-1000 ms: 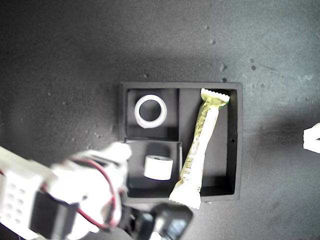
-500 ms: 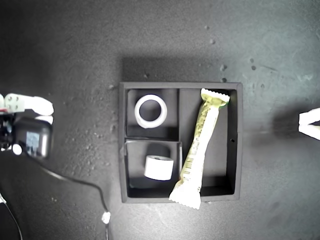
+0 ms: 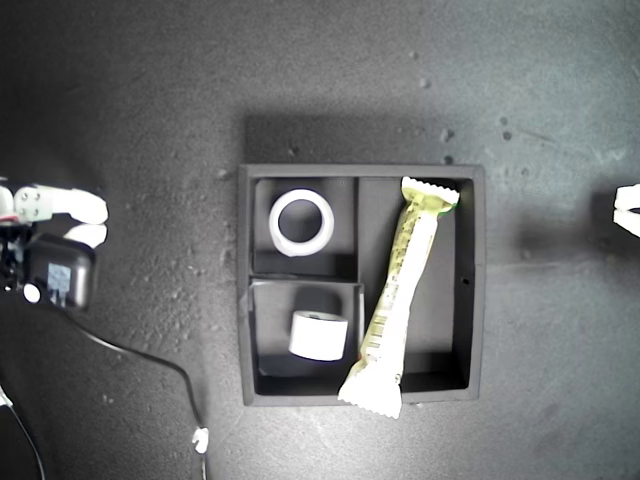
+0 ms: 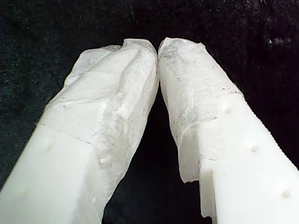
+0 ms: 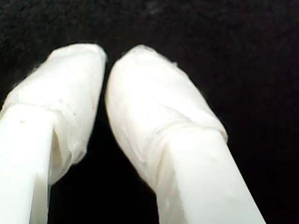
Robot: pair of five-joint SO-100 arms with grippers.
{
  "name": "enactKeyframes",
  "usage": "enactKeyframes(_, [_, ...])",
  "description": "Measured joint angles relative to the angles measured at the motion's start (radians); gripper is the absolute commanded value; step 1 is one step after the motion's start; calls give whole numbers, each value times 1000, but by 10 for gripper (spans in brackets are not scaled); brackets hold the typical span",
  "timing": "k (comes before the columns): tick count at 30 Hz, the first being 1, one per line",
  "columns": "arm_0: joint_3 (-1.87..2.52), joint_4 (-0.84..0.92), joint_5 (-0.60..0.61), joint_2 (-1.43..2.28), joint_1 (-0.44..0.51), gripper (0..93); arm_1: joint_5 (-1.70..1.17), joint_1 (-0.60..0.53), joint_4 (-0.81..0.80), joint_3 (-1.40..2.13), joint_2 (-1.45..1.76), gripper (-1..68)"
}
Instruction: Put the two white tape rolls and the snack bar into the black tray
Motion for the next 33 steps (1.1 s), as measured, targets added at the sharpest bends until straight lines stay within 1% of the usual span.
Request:
enactKeyframes(4, [14,-18,0,0,0,0,0,40,80,0,0,29])
enactKeyframes(6, [14,-6,0,0,0,0,0,54,100,0,2,-1])
enactKeyframes(8, [14,26,-2,0,-14,0,0,51,120,0,5,-2])
enactKeyframes(10, [14,83,-55,0,-17,1,0,49,149,0,5,-2])
enactKeyframes(12, [14,107,-120,0,-14,1,0,60,156,0,3,-1])
enactKeyframes(13, [14,112,-133,0,-14,1,0,63,160,0,3,0])
enactKeyframes(15, [14,112,-110,0,-14,1,0,60,161,0,3,0])
enactKeyframes(16, [14,112,-80,0,-14,1,0,72,161,0,5,0])
enactKeyframes(17, [14,114,-43,0,-14,1,0,81,161,0,6,0])
enactKeyframes(19, [14,114,71,0,-14,1,0,94,161,0,6,0])
enactKeyframes(20, [14,114,91,0,-14,1,0,94,161,0,6,0])
enactKeyframes(24, [14,114,121,0,-14,1,0,84,161,0,5,0])
enactKeyframes(27, [14,114,126,0,-14,1,0,57,161,0,5,0])
enactKeyframes(33, [14,114,126,0,-14,1,0,55,161,0,5,0])
